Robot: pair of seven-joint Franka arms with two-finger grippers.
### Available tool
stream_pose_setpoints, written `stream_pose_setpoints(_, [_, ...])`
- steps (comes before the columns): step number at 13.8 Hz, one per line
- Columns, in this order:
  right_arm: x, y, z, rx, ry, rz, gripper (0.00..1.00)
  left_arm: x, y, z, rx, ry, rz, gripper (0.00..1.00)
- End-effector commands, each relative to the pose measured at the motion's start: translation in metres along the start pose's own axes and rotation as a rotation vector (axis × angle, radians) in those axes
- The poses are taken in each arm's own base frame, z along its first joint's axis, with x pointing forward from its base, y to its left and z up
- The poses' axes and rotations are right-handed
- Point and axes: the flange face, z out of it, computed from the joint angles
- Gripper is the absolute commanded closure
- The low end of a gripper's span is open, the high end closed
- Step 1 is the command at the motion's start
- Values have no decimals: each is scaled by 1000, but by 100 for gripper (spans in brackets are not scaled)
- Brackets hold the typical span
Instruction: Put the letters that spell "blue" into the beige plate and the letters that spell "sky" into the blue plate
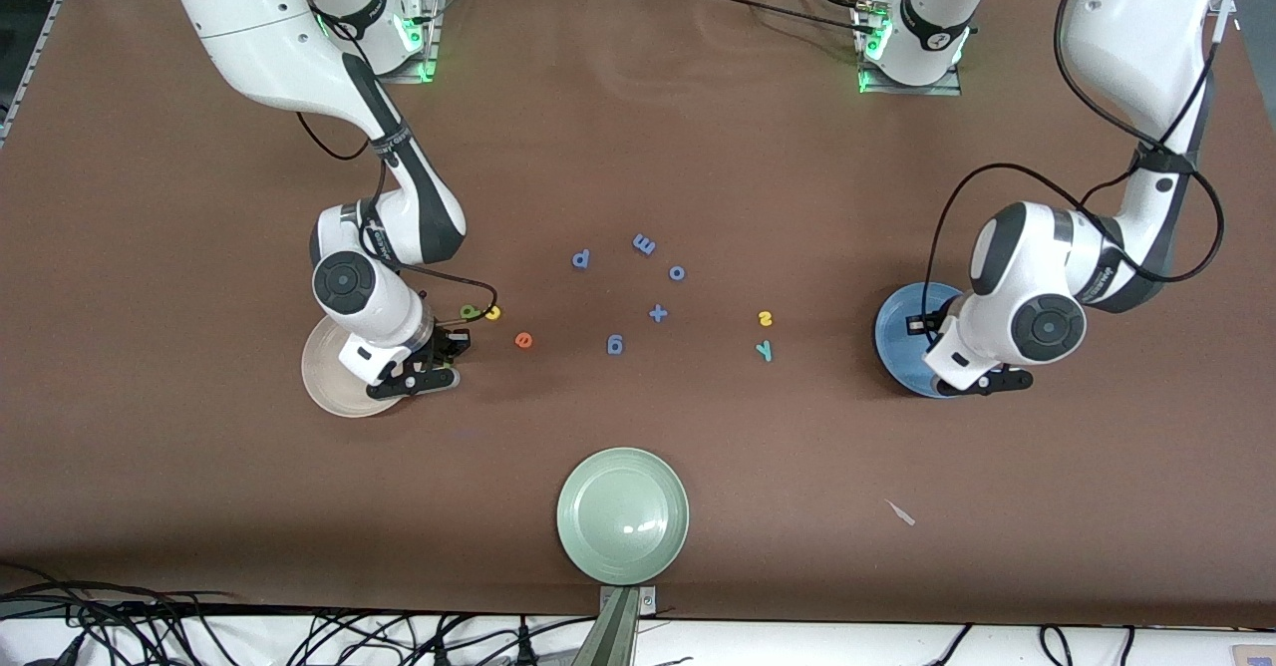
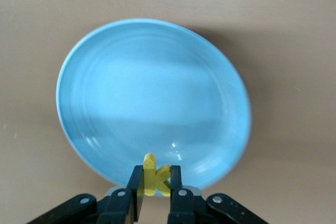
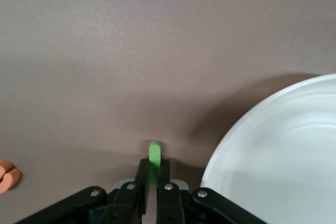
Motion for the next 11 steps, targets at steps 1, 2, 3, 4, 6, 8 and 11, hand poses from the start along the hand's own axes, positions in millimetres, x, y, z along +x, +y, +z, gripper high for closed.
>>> stream_pose_setpoints(1, [19, -3, -42, 12, -58, -26, 100, 14, -11, 31, 26, 0, 35, 89])
stream_pose_setpoints(2, [24, 1, -52, 8, -76, -57, 100, 14, -12, 30, 26, 0, 46, 62])
stream_pose_setpoints(3, [26, 10, -59, 2, -75, -97, 100, 14, -11, 30, 28, -4, 49, 1])
stream_pose_setpoints(4, [25, 27, -59, -12, -83, -115, 100, 12, -6, 22, 21, -1, 43, 0])
stream_pose_setpoints(6, [20, 54, -56, -29, -99, -144, 100, 2, 14, -1, 16, 8, 72, 0])
stream_pose_setpoints(8, [13, 71, -52, -39, -111, -139, 100, -14, 51, -32, -8, 51, 134, 0])
stream_pose_setpoints(11, [6, 76, -49, -16, -126, -107, 43, -33, 106, -45, -53, 71, 193, 0])
